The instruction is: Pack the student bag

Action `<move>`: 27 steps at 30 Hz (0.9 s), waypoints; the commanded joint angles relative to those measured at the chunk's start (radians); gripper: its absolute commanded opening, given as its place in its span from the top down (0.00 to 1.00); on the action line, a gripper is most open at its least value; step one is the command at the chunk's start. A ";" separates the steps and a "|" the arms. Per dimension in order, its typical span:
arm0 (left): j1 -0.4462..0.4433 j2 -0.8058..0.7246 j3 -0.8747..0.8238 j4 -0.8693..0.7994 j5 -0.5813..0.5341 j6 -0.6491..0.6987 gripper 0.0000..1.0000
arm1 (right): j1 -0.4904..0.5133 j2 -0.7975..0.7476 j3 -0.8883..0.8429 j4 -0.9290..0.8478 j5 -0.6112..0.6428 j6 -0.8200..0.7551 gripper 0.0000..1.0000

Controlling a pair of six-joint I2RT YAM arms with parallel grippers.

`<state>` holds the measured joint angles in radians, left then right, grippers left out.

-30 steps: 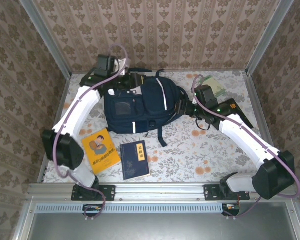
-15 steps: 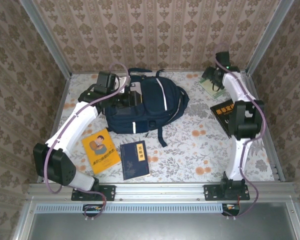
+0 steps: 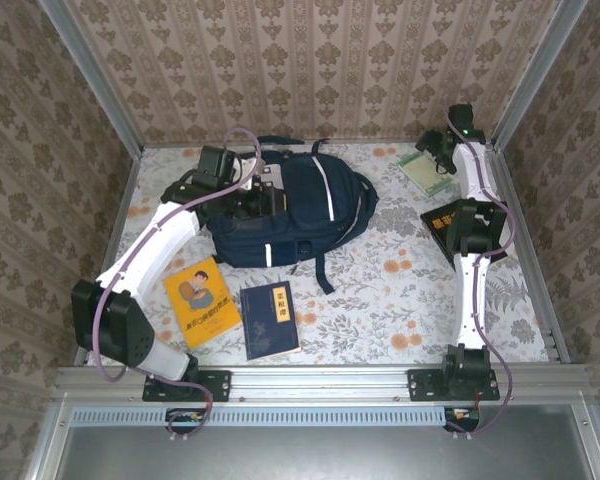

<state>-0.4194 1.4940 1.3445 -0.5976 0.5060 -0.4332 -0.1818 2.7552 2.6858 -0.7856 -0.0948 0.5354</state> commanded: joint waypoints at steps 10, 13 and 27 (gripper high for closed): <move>-0.016 0.022 -0.001 0.041 0.078 -0.028 0.44 | 0.047 0.044 0.015 -0.136 -0.114 -0.012 0.29; -0.017 0.010 -0.018 0.056 0.092 -0.035 0.44 | 0.076 -0.001 -0.066 -0.147 -0.120 -0.033 0.31; -0.066 -0.064 -0.109 0.092 0.121 -0.056 0.44 | 0.211 -0.206 -0.419 -0.167 -0.042 -0.156 0.64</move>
<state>-0.4587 1.4738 1.2510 -0.5274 0.6033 -0.4786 0.0120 2.5805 2.3554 -0.8871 -0.1364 0.4091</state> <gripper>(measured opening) 0.561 0.380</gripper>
